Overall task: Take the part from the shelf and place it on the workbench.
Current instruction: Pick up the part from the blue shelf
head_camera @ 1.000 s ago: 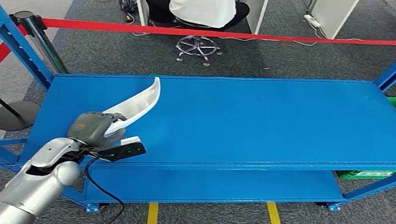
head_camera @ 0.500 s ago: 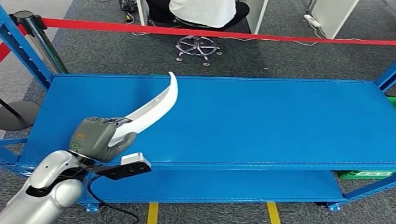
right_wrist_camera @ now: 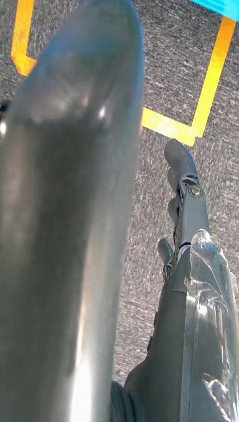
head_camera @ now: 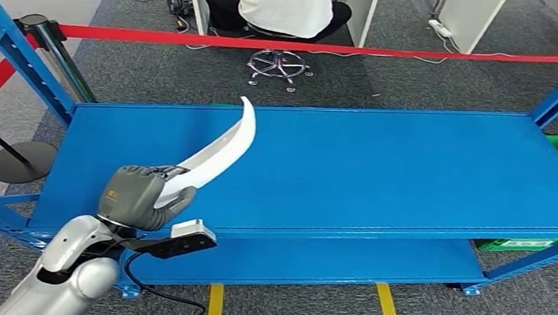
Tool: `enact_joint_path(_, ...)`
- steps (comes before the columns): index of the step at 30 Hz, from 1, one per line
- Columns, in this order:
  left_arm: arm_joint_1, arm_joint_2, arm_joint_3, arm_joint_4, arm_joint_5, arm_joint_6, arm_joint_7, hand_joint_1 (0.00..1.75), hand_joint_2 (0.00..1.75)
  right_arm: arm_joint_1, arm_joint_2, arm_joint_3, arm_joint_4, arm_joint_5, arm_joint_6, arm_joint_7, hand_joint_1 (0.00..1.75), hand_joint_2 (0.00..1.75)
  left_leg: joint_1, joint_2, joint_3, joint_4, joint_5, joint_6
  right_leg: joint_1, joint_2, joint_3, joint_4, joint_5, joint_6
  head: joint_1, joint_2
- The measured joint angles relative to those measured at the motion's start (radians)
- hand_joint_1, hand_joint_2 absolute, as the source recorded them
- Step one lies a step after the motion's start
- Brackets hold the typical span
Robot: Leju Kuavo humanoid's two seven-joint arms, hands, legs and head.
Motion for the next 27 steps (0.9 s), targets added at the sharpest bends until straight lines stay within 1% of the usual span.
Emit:
enact_joint_path(1,0.003,-0.006,-0.01,-0.008,-0.011,0.006,-0.003,1.75,1.75,0.002,0.0,-0.001,0.0,0.0,0.0,-0.003,0.0,0.0,0.004,0.002,0.004,-0.014,0.01,0.004,0.002,-0.001,-0.007,0.012,-0.013,0.005,0.002,0.0)
enact_joint_path(2,0.007,-0.011,-0.023,-0.014,-0.023,0.012,-0.004,1.75,1.75,0.003,0.0,-0.003,0.0,-0.001,0.0,-0.005,0.0,0.0,0.009,0.004,0.008,-0.027,0.018,0.006,0.003,-0.003,-0.022,0.045,-0.037,0.008,0.005,0.0)
enact_joint_path(3,0.013,-0.016,-0.036,-0.019,-0.036,0.018,-0.004,1.75,1.75,0.004,0.0,-0.004,0.0,-0.001,0.0,-0.007,0.0,0.0,0.011,0.006,0.01,-0.03,0.022,0.006,0.002,-0.006,-0.046,0.101,-0.069,0.012,0.008,0.0)
enact_joint_path(4,0.019,-0.019,-0.048,-0.022,-0.047,0.021,-0.003,1.75,1.75,0.006,0.0,-0.005,0.0,-0.002,0.0,-0.008,0.0,0.0,0.012,0.007,0.01,-0.031,0.022,0.006,-0.001,-0.007,-0.074,0.17,-0.1,0.016,0.01,0.0)
enact_joint_path(5,0.027,-0.021,-0.059,-0.024,-0.055,0.023,-0.002,1.75,1.75,0.008,0.0,-0.006,0.0,-0.002,-0.001,-0.008,0.0,0.0,0.012,0.009,0.009,-0.03,0.021,0.006,-0.004,-0.008,-0.097,0.229,-0.121,0.02,0.01,0.0)
enact_joint_path(6,0.034,-0.021,-0.07,-0.026,-0.06,0.025,-0.001,1.75,1.75,0.01,-0.001,-0.007,0.0,-0.003,-0.001,-0.008,0.0,0.0,0.013,0.01,0.009,-0.028,0.02,0.004,-0.006,-0.01,-0.108,0.261,-0.124,0.024,0.01,0.0)
enact_joint_path(7,0.039,-0.022,-0.081,-0.03,-0.063,0.026,0.0,1.75,1.75,0.012,-0.001,-0.007,0.0,-0.003,-0.001,-0.008,0.0,0.0,0.016,0.011,0.009,-0.025,0.018,0.001,-0.009,-0.01,-0.099,0.252,-0.108,0.029,0.01,0.0)
enact_joint_path(8,0.043,-0.022,-0.09,-0.035,-0.065,0.027,0.0,1.75,1.75,0.013,-0.002,-0.008,0.0,-0.003,-0.001,-0.008,0.0,0.0,0.019,0.011,0.009,-0.019,0.014,-0.004,-0.012,-0.012,-0.07,0.204,-0.077,0.034,0.01,0.0)
enact_joint_path(9,0.046,-0.022,-0.099,-0.04,-0.066,0.029,0.001,1.75,1.75,0.012,-0.003,-0.008,0.0,-0.003,-0.001,-0.009,0.0,0.0,0.023,0.011,0.008,-0.01,0.008,-0.012,-0.015,-0.015,-0.032,0.138,-0.051,0.041,0.01,0.0)
enact_joint_path(10,0.047,-0.022,-0.106,-0.046,-0.068,0.031,0.001,1.75,1.75,0.011,-0.003,-0.008,0.0,-0.002,-0.002,-0.009,0.0,0.0,0.025,0.011,0.004,-0.001,0.001,-0.02,-0.015,-0.018,0.005,0.081,-0.036,0.045,0.013,0.0)
enact_joint_path(11,0.048,-0.022,-0.112,-0.051,-0.07,0.033,0.001,1.75,1.75,0.009,-0.003,-0.008,0.0,-0.002,-0.001,-0.01,0.0,0.0,0.025,0.011,0.0,0.01,-0.005,-0.028,-0.015,-0.018,0.026,0.045,-0.031,0.043,0.015,0.0)
enact_joint_path(12,0.049,-0.022,-0.117,-0.057,-0.072,0.035,0.002,1.75,1.75,0.008,-0.003,-0.008,0.0,-0.001,-0.001,-0.01,0.0,0.0,0.023,0.01,-0.006,0.02,-0.01,-0.035,-0.015,-0.017,0.034,0.032,-0.039,0.035,0.016,0.0)
enact_joint_path(14,0.05,-0.021,-0.126,-0.065,-0.073,0.038,0.002,1.75,1.75,0.007,-0.004,-0.008,0.0,0.0,-0.001,-0.01,0.0,0.0,0.019,0.009,-0.017,0.033,-0.015,-0.044,-0.017,-0.011,0.021,0.04,-0.045,0.011,0.014,0.0)
enact_joint_path(15,0.05,-0.021,-0.13,-0.067,-0.073,0.039,0.003,1.75,1.75,0.008,-0.004,-0.009,0.0,0.0,-0.001,-0.01,0.0,0.0,0.019,0.008,-0.024,0.041,-0.022,-0.048,-0.018,-0.009,0.014,0.042,-0.046,0.002,0.012,0.0)
enact_joint_path(16,0.051,-0.021,-0.133,-0.069,-0.073,0.04,0.003,1.75,1.75,0.008,-0.004,-0.01,0.0,0.0,-0.001,-0.011,0.0,0.0,0.02,0.006,-0.035,0.058,-0.039,-0.052,-0.018,-0.008,0.007,0.044,-0.043,-0.005,0.01,0.0)
enact_joint_path(17,0.051,-0.021,-0.135,-0.07,-0.074,0.041,0.004,1.75,1.75,0.008,-0.004,-0.01,0.0,0.0,0.0,-0.011,0.0,0.0,0.02,0.004,-0.053,0.095,-0.067,-0.057,-0.019,-0.007,0.001,0.044,-0.04,-0.012,0.009,0.0)
enact_joint_path(18,0.052,-0.021,-0.137,-0.071,-0.074,0.042,0.005,1.75,1.75,0.008,-0.004,-0.011,0.0,0.0,0.001,-0.012,0.0,0.0,0.02,0.002,-0.078,0.151,-0.103,-0.059,-0.018,-0.006,-0.005,0.043,-0.037,-0.018,0.008,0.0)
enact_joint_path(19,0.053,-0.02,-0.138,-0.072,-0.074,0.043,0.005,1.75,1.75,0.008,-0.004,-0.011,0.0,0.001,0.001,-0.013,0.0,0.0,0.02,0.002,-0.108,0.218,-0.141,-0.06,-0.016,-0.006,-0.01,0.043,-0.033,-0.023,0.006,0.0)
enact_joint_path(20,0.054,-0.02,-0.139,-0.072,-0.075,0.043,0.005,1.75,1.75,0.008,-0.005,-0.012,0.0,0.001,0.002,-0.013,0.0,0.0,0.019,0.001,-0.135,0.28,-0.167,-0.058,-0.014,-0.006,-0.015,0.043,-0.029,-0.026,0.006,0.0)
enact_joint_path(21,0.055,-0.019,-0.141,-0.072,-0.075,0.043,0.005,1.75,1.75,0.008,-0.005,-0.013,0.0,0.001,0.002,-0.013,0.0,0.0,0.019,0.001,-0.152,0.32,-0.176,-0.055,-0.012,-0.006,-0.02,0.043,-0.025,-0.028,0.005,0.0)
enact_joint_path(22,0.055,-0.019,-0.143,-0.072,-0.075,0.043,0.006,1.75,1.75,0.008,-0.005,-0.013,0.0,0.001,0.002,-0.013,0.0,0.0,0.018,0.0,-0.153,0.325,-0.165,-0.049,-0.008,-0.006,-0.025,0.043,-0.02,-0.03,0.005,0.0)
enact_joint_path(23,0.056,-0.019,-0.144,-0.072,-0.075,0.043,0.006,1.75,1.75,0.008,-0.005,-0.014,0.0,0.001,0.003,-0.014,0.0,0.0,0.015,-0.001,-0.135,0.294,-0.137,-0.04,-0.004,-0.005,-0.03,0.043,-0.015,-0.031,0.005,0.0)
enact_joint_path(24,0.056,-0.019,-0.146,-0.073,-0.075,0.044,0.007,1.75,1.75,0.007,-0.005,-0.014,0.0,0.001,0.004,-0.014,0.0,0.0,0.01,-0.003,-0.103,0.234,-0.102,-0.028,-0.001,-0.003,-0.036,0.043,-0.009,-0.033,0.005,0.0)
enact_joint_path(25,0.056,-0.019,-0.147,-0.074,-0.075,0.044,0.007,1.75,1.75,0.007,-0.004,-0.015,0.0,0.001,0.005,-0.015,0.0,0.0,0.004,-0.004,-0.064,0.165,-0.075,-0.015,0.002,-0.002,-0.041,0.043,-0.002,-0.032,0.006,0.0)
enact_joint_path(26,0.056,-0.019,-0.149,-0.076,-0.075,0.045,0.007,1.75,1.75,0.007,-0.004,-0.015,0.0,0.001,0.006,-0.015,0.0,0.0,-0.001,-0.004,-0.034,0.107,-0.056,-0.008,0.004,-0.001,-0.045,0.042,0.005,-0.031,0.006,0.0)
enact_joint_path(27,0.056,-0.019,-0.151,-0.078,-0.076,0.047,0.008,1.75,1.75,0.007,-0.004,-0.015,0.0,0.001,0.007,-0.015,0.0,0.0,-0.005,-0.004,-0.016,0.068,-0.046,-0.005,0.005,0.0,-0.049,0.04,0.013,-0.028,0.006,0.0)
